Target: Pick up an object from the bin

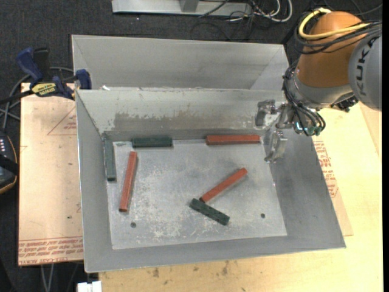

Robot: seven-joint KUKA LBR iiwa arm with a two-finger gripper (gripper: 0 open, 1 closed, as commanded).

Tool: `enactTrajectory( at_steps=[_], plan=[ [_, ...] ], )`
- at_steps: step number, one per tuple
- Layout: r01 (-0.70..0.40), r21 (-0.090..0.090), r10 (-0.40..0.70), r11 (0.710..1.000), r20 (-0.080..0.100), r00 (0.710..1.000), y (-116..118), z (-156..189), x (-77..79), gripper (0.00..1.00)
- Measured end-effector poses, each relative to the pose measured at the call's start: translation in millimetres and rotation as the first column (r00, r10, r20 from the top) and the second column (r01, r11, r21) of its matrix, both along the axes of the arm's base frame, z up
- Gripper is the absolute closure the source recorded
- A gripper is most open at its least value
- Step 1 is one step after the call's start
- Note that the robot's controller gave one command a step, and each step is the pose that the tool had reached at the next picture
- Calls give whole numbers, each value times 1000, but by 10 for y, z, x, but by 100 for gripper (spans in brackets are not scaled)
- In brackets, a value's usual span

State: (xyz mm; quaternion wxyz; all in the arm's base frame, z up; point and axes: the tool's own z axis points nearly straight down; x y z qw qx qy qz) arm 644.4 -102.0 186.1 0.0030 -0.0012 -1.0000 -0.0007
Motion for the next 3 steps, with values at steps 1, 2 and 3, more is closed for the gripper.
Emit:
enactTrajectory(
  at_steps=[1, 2, 3],
  plan=[
    [-308, 2, 308, 951, 3, 951, 647, -1190, -211, 0],
    [-341, -2, 341, 940, 12, 940, 780, -842, -241, 0],
    [-502, -3, 502, 865, 11, 865, 903, -676, -270, 0]
  ],
)
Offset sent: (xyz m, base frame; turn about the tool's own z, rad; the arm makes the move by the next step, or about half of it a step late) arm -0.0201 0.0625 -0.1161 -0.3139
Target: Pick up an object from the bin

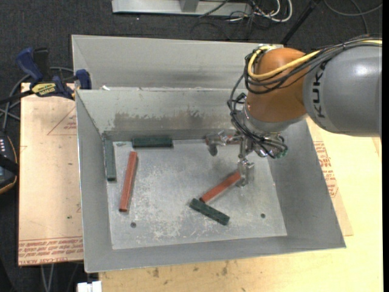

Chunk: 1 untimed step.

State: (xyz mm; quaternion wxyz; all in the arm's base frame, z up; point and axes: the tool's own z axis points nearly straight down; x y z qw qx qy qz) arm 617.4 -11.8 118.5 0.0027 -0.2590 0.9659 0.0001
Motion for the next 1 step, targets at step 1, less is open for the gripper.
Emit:
enactTrajectory(
  at_steps=[1],
  plan=[
    [31, 1, -31, 1000, -8, 999, -87, -515, -78, 0]
  ],
)
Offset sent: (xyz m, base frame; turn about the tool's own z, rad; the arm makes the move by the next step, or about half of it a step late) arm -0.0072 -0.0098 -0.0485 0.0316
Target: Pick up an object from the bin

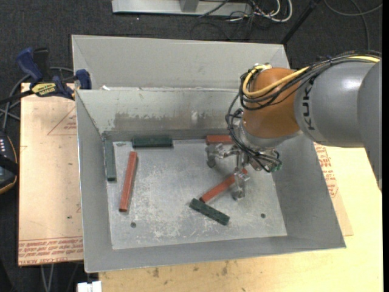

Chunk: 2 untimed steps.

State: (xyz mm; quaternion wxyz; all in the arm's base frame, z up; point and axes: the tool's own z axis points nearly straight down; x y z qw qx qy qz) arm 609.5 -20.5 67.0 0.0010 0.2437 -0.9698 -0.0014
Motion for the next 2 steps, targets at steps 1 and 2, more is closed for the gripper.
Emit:
enactTrajectory(
  at_steps=[1, 2],
  plan=[
    [0, 0, 0, 1000, 3, 1000, 8, 4, 6, 0],
    [0, -1, 0, 1000, 6, 1000, 6, 21, 17, 100]
  ],
)
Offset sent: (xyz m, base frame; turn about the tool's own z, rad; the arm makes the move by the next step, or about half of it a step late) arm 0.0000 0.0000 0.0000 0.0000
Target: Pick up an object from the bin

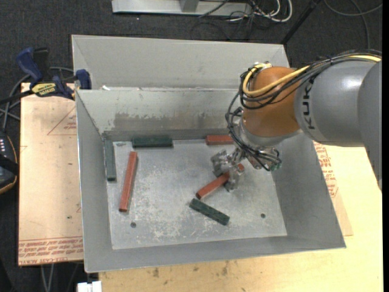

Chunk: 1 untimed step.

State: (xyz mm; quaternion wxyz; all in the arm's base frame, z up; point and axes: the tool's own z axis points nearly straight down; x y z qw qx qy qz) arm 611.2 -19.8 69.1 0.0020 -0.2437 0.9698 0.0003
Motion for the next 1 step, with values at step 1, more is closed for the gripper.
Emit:
enactTrajectory(
  at_steps=[1],
  plan=[
    [0, 0, 0, 1000, 5, 1000, 13, 491, 22, 100]
  ],
)
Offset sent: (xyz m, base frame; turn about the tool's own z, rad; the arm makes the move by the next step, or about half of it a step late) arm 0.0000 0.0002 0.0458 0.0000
